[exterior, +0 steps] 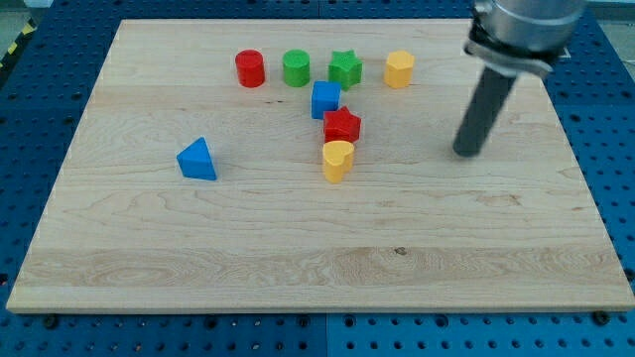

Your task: Nudge red star along with yellow heart left a bit

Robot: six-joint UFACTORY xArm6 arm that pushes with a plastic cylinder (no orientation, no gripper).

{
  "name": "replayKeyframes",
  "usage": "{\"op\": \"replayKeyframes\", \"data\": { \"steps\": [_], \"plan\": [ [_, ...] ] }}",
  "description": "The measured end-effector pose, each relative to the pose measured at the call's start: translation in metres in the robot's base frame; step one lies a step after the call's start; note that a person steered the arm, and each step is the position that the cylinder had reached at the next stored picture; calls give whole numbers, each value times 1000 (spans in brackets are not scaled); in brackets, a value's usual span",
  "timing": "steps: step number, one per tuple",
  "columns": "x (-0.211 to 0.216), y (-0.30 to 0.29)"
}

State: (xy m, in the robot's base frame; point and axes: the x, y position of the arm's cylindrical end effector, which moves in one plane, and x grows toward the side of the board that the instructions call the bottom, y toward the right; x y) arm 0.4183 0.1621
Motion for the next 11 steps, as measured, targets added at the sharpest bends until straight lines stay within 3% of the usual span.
{"op": "replayKeyframes", "data": {
  "steps": [2,5,11],
  "plan": [
    [-1,-21],
    [3,-100],
    [19,-123]
  ]
}}
